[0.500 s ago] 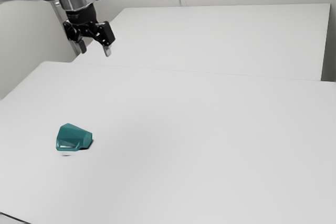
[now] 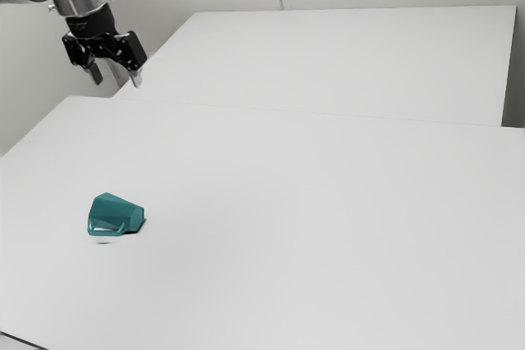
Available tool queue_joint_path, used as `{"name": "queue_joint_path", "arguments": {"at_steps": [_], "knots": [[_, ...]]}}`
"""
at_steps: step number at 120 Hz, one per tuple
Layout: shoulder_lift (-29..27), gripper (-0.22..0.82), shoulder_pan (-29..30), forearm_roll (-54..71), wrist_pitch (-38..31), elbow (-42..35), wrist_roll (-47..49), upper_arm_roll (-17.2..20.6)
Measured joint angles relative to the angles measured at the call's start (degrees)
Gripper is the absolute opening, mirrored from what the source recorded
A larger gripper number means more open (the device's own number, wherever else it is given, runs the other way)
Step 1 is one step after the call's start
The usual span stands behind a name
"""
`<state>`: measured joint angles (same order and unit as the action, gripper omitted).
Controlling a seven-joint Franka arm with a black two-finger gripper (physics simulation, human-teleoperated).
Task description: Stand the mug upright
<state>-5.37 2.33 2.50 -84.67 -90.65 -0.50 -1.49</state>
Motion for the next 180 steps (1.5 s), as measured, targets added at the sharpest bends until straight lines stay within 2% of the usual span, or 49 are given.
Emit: {"name": "queue_joint_path", "arguments": {"at_steps": [16,45,86,140,160,180], "knots": [[-2.5,0.6,4.2,-1.7,-1.1,-4.9,-1.6,-0.1],[-7.1,0.6,14.8,-8.1,-7.9,-15.9,-8.4,-0.2],[-8.4,0.6,25.2,-17.9,-18.6,-27.7,-21.5,-0.1],[-8.4,0.6,35.7,-29.2,-26.5,-38.6,-38.4,-0.1],[-7.7,0.6,38.8,-32.6,-28.0,-40.1,-44.7,-0.1],[-4.8,0.6,40.1,-36.2,-29.2,-40.0,-50.8,-0.2]]}}
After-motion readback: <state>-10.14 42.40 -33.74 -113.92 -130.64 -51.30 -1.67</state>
